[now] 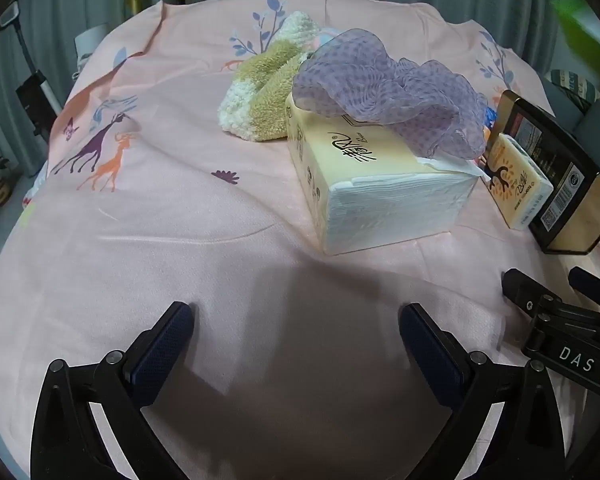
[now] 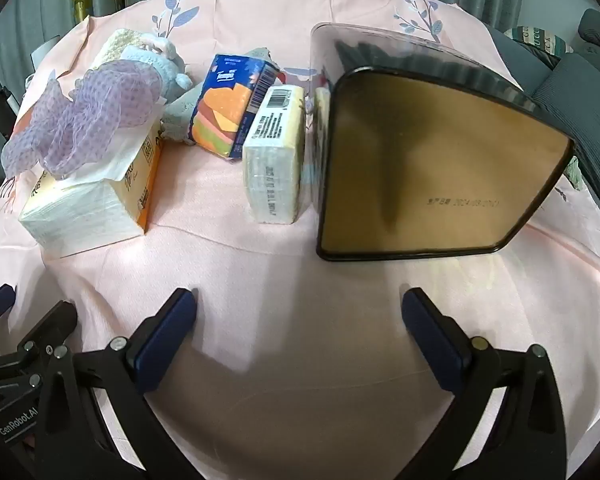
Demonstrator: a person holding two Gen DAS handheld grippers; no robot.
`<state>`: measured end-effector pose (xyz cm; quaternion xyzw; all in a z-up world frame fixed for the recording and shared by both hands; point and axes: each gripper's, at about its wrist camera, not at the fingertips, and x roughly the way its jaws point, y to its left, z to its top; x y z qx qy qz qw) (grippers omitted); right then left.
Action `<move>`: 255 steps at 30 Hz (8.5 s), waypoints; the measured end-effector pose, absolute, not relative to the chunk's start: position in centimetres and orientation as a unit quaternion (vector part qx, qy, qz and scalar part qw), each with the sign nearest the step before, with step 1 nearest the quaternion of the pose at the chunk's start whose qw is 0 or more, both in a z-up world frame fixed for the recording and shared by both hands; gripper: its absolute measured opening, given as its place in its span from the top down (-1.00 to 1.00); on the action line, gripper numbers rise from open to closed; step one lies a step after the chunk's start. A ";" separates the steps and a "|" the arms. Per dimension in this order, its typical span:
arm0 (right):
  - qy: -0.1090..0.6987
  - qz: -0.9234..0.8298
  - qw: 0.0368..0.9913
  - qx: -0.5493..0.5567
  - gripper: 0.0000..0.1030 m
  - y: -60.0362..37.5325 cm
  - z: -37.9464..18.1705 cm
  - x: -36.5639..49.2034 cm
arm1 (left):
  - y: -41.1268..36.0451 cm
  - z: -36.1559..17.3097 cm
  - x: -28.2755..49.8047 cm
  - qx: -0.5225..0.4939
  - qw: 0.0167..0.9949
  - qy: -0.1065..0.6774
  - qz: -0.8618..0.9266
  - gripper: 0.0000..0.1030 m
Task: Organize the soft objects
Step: 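Move the right tool toward the lavender mesh bath puff on the tissue box, then grasp the lavender mesh bath puff with the right gripper, then lift the bath puff with the right gripper and carry it over the green box, then lower the bath puff into the green box and open the right gripper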
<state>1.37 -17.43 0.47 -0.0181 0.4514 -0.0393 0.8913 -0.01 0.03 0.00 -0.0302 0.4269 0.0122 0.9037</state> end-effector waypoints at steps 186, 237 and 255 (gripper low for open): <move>0.503 0.107 0.830 0.213 -0.38 -20.7 5.1 -3.0 | -3.0 3.0 -3.8 -0.128 0.843 0.449 -0.266 0.01; 0.308 -0.060 0.873 0.373 0.44 -45.3 11.9 -3.0 | -32.5 10.7 4.0 -0.010 0.815 0.385 -0.433 0.64; 0.308 -0.097 0.853 0.410 -0.29 -47.6 10.9 -4.7 | -32.5 9.7 3.6 0.011 0.825 0.387 -0.411 0.09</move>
